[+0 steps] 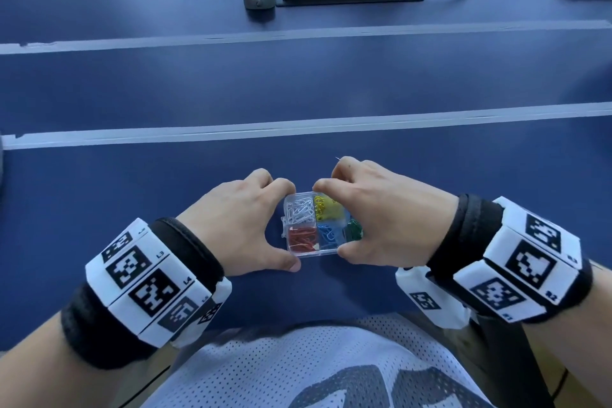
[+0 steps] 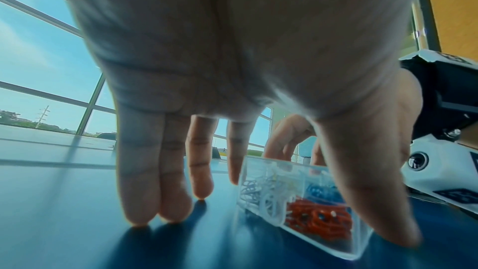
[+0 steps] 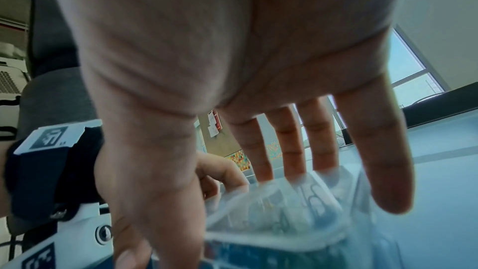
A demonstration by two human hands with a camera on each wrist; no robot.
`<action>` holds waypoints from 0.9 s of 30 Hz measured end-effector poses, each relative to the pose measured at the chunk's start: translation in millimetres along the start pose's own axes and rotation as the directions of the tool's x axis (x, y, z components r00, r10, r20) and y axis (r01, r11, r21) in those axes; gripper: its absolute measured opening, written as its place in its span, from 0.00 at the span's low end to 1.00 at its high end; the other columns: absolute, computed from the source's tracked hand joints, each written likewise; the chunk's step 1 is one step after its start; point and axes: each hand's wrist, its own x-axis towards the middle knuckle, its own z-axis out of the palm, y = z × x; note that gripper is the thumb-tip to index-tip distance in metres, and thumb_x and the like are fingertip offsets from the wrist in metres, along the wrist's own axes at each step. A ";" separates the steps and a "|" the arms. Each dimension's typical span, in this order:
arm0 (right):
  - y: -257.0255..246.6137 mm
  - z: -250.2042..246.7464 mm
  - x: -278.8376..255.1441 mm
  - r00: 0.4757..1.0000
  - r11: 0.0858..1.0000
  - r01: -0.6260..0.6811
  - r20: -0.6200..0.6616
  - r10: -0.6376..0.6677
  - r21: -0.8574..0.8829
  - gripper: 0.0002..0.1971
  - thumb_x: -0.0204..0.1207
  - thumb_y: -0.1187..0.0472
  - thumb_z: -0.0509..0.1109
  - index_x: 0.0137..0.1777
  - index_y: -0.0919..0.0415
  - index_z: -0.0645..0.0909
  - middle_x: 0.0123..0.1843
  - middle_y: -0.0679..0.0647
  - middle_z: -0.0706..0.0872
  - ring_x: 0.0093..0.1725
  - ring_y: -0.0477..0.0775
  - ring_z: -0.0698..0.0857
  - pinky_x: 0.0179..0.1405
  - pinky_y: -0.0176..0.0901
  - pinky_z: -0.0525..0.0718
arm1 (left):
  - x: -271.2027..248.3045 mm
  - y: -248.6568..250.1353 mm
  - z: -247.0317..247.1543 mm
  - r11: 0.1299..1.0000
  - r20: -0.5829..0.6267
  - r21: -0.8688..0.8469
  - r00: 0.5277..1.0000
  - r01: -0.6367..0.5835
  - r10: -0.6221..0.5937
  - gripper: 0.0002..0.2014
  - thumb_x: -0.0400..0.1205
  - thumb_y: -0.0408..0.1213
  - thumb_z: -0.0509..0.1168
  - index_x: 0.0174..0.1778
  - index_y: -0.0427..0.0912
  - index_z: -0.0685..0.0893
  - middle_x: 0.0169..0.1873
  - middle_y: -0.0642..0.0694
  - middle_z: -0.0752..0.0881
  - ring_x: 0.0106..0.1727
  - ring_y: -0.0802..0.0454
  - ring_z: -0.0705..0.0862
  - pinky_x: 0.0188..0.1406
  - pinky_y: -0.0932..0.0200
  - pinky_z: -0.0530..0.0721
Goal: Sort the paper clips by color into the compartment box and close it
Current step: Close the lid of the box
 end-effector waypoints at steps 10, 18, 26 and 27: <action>-4.1 2.6 0.3 1.000 1.000 -0.020 -0.005 0.020 0.012 0.31 0.67 0.45 0.69 0.69 0.51 0.68 0.60 0.50 0.68 0.57 0.53 0.72 0.55 0.52 0.83 | 0.7 -0.1 2.0 1.000 -0.006 -0.001 1.000 -0.006 0.006 0.42 0.62 0.68 0.69 0.70 0.59 0.63 0.57 0.55 0.73 0.56 0.52 0.78 0.56 0.57 0.76; -2.4 2.7 4.8 0.999 1.000 -0.018 0.030 0.018 0.000 0.30 0.68 0.45 0.70 0.69 0.51 0.70 0.62 0.49 0.69 0.57 0.53 0.73 0.54 0.53 0.83 | 4.9 1.2 1.9 0.999 0.016 0.020 0.999 0.038 -0.038 0.42 0.62 0.67 0.71 0.71 0.58 0.66 0.58 0.55 0.72 0.54 0.50 0.78 0.57 0.53 0.80; -3.4 7.1 9.4 0.999 0.999 -0.033 -0.003 0.033 0.010 0.34 0.67 0.45 0.71 0.74 0.52 0.67 0.64 0.51 0.69 0.61 0.55 0.73 0.59 0.52 0.81 | 7.7 6.0 -0.4 0.995 0.018 0.084 0.998 0.060 -0.062 0.41 0.65 0.65 0.70 0.71 0.52 0.66 0.54 0.52 0.73 0.51 0.47 0.79 0.55 0.47 0.82; -2.2 9.1 9.2 0.999 0.999 -0.033 -0.013 0.033 0.018 0.38 0.67 0.44 0.72 0.76 0.52 0.64 0.66 0.51 0.68 0.63 0.55 0.72 0.61 0.50 0.80 | 8.1 5.3 1.7 0.995 0.010 0.082 0.998 0.061 -0.062 0.45 0.64 0.65 0.71 0.74 0.52 0.62 0.57 0.51 0.73 0.54 0.46 0.79 0.56 0.47 0.82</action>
